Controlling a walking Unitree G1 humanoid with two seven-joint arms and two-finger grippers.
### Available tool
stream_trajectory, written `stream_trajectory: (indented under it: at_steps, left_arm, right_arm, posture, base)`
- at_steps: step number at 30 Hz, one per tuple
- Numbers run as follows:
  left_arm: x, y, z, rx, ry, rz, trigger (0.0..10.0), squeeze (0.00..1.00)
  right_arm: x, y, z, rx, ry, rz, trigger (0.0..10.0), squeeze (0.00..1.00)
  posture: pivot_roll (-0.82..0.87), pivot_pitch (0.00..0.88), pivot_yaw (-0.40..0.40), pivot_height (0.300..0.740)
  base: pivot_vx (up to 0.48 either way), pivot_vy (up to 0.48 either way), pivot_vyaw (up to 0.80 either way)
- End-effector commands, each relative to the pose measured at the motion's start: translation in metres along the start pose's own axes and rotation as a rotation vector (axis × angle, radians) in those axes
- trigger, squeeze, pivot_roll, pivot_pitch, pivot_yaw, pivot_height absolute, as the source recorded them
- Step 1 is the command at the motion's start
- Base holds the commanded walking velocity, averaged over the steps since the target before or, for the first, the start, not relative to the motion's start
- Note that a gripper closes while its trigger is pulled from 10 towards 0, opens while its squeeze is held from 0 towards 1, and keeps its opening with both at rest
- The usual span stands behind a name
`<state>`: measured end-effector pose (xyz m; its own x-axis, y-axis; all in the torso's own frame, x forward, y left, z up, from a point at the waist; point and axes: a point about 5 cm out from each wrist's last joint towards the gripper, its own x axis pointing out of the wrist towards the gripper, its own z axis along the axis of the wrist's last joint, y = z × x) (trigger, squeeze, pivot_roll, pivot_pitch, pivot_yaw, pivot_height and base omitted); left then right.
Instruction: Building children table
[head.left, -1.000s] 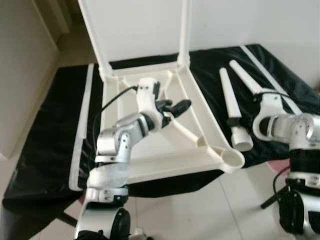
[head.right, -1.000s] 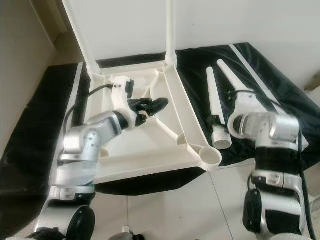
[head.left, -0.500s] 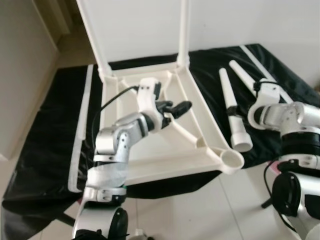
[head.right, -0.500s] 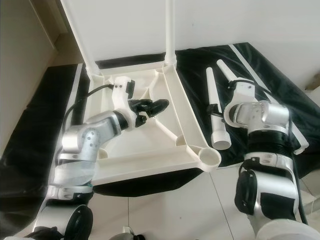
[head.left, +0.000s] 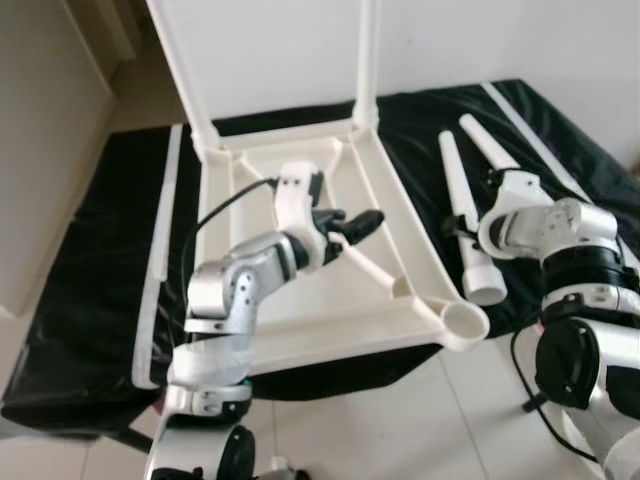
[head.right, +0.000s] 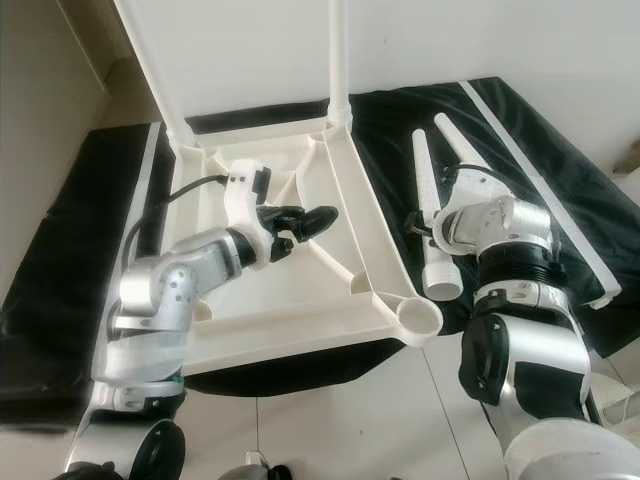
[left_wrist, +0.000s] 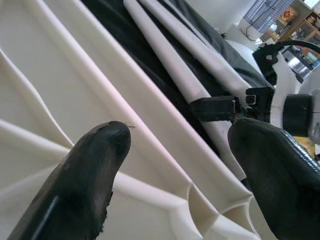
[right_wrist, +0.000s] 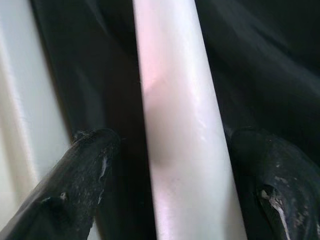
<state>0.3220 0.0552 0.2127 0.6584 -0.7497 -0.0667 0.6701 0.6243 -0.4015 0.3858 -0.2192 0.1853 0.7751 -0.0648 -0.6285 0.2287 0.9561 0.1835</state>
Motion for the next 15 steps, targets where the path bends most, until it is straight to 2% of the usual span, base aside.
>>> stream_trajectory:
  at_steps: [1,7,8,9,12,13,15]
  left_arm:
    - [-0.002,0.000,-0.001,-0.008,0.009,0.008,10.0,0.00]
    - [-0.003,-0.001,-0.002,-0.017,0.008,0.018,10.0,0.00]
    - [-0.003,-0.001,-0.002,-0.017,0.005,0.021,10.0,0.00]
    - [-0.004,0.000,-0.001,-0.019,0.001,0.024,10.0,0.00]
    - [-0.004,0.001,0.000,-0.021,-0.003,0.028,10.0,0.00]
    - [-0.004,0.001,0.000,-0.022,-0.004,0.031,10.0,0.00]
    - [-0.005,0.002,0.001,-0.025,-0.006,0.035,10.0,0.00]
  right_arm:
    - [0.001,0.004,0.000,-0.006,0.011,-0.002,9.8,0.00]
    - [0.005,0.003,-0.007,0.030,0.083,-0.022,9.6,0.00]
    - [0.006,0.001,-0.009,0.031,0.097,-0.039,8.0,0.00]
    - [0.007,0.000,-0.012,0.038,0.113,-0.049,5.2,0.00]
    - [0.008,-0.002,-0.015,0.048,0.131,-0.060,5.2,0.00]
    - [0.008,-0.001,-0.016,0.068,0.143,-0.047,1.9,0.00]
    - [0.009,0.001,-0.016,0.089,0.152,-0.034,0.2,0.00]
  posture:
    - [0.03,0.117,0.074,0.740]
    - [0.03,0.121,0.067,0.740]
    - [0.03,0.119,0.064,0.740]
    - [0.03,0.117,0.063,0.740]
    - [0.03,0.117,0.063,0.740]
    - [0.03,0.112,0.062,0.740]
    - [0.03,0.110,0.061,0.740]
  base:
    - [0.000,0.000,0.00]
    - [0.000,0.000,0.00]
    - [0.000,0.000,0.00]
    - [0.000,0.000,0.00]
    - [0.000,0.000,0.00]
    - [0.000,0.000,0.00]
    - [0.000,0.000,0.00]
